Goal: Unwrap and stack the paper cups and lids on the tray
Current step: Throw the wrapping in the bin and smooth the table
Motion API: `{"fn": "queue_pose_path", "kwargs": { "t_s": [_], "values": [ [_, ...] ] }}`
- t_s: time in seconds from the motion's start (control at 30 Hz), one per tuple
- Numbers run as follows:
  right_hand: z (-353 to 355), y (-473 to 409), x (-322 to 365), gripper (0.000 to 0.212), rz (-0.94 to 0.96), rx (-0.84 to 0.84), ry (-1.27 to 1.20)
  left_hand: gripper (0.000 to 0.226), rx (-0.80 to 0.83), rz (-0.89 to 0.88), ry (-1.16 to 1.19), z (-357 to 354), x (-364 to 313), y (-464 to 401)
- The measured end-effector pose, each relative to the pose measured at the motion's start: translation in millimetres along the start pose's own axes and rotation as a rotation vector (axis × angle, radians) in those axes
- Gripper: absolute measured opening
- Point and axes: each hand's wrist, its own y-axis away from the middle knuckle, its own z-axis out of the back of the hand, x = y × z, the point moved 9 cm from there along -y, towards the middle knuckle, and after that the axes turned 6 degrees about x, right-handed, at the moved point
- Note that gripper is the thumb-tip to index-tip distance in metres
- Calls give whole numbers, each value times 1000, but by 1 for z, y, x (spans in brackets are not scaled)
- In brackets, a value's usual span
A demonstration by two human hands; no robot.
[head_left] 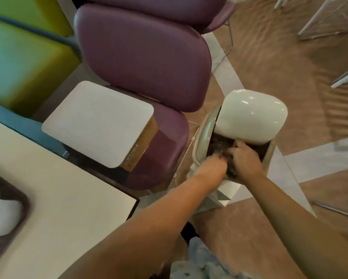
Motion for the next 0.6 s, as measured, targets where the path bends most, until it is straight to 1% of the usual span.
{"fn": "queue_pose_path", "kwargs": {
  "t_s": [0.07, 0.13, 0.17, 0.27, 0.4, 0.5, 0.53, 0.6],
  "values": [
    [-8, -6, 2, 19, 27, 48, 55, 38, 33, 18, -61, -10, 0, -8],
    [-14, -10, 0, 14, 14, 85, 48, 40, 88, 31, -105, -20, -2, -13],
    [-16, -12, -2, 14, -13, 89, 30, 40, 108, 32, -118, -23, -3, -14],
    [-26, -17, -8, 23, -115, 156, -68, 42, 129, 37, -140, -27, -4, -12],
    [-26, -8, -1, 28, -108, 325, -116, 41, 48, -30, -201, -19, -9, -6],
    [-3, 1, 11, 29, -41, 401, -103, 37, -47, -129, -172, 3, -16, 9],
    [8, 2, 18, 32, -24, 422, -54, 38, -91, -132, -142, 13, -14, 16],
    [35, 5, 31, 34, -16, 389, -32, 38, -202, -113, -70, 33, -5, 33]
  ]
}}
